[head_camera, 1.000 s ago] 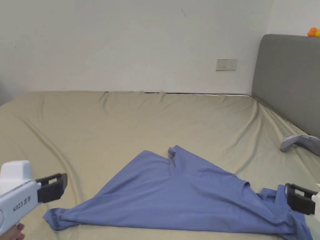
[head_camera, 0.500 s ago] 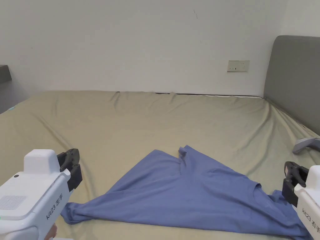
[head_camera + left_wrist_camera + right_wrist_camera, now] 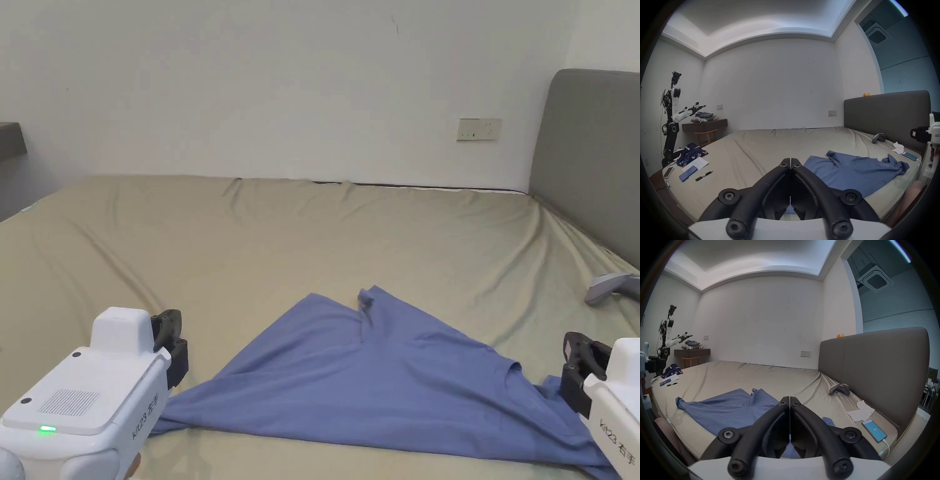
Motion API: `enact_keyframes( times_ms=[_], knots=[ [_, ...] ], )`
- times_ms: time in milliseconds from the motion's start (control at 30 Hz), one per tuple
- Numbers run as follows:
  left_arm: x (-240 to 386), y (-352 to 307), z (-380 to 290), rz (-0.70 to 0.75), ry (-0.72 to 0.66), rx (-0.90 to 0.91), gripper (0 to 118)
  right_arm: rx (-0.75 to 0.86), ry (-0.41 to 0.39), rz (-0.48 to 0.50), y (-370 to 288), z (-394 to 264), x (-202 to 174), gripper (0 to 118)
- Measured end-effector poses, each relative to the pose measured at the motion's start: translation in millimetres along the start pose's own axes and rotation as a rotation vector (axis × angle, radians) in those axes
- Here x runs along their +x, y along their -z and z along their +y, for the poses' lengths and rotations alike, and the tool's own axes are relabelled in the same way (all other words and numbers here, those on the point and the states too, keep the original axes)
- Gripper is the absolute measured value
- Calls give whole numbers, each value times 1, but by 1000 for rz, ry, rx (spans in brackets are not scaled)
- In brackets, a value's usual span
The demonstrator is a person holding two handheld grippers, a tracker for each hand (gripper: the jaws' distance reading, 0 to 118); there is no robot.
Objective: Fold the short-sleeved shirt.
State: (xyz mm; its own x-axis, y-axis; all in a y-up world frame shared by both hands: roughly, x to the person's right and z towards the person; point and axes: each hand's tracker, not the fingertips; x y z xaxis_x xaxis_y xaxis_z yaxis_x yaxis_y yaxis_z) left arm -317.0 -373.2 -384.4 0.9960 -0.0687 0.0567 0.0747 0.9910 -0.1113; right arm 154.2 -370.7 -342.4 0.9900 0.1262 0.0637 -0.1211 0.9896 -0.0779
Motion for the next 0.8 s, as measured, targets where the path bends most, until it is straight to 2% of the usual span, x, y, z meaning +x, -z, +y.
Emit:
enact_keyframes(
  times_ms=[167,367,467,500,533,567,600,633,667,800],
  knots=[
    [-6,8,-4,-4,-45,-30,0,-2,-25,4,-6,2,-5,0],
    [-16,19,-5,-33,-113,-94,0,-29,-5,31,-3,0,-7,0],
    [-34,51,-6,-33,-101,-227,3,-37,-4,46,-4,-1,-9,0],
    [-38,58,-5,-13,-112,-277,17,-41,-2,51,-3,-1,-10,0],
    [-45,72,-11,21,-136,-336,43,-46,2,65,-3,-1,-11,0],
    [-50,87,-16,32,-130,-392,85,-50,6,69,-2,-1,-12,0],
    [-55,103,-25,34,-96,-442,105,-51,4,73,-3,1,-15,0],
    [-57,111,-30,58,-77,-483,114,-55,4,80,-2,1,-18,0],
    [-60,119,-37,80,-75,-503,111,-56,4,85,-2,2,-19,0],
    [-74,160,-84,117,-119,-778,108,-68,-2,101,-2,0,-24,0]
  ],
)
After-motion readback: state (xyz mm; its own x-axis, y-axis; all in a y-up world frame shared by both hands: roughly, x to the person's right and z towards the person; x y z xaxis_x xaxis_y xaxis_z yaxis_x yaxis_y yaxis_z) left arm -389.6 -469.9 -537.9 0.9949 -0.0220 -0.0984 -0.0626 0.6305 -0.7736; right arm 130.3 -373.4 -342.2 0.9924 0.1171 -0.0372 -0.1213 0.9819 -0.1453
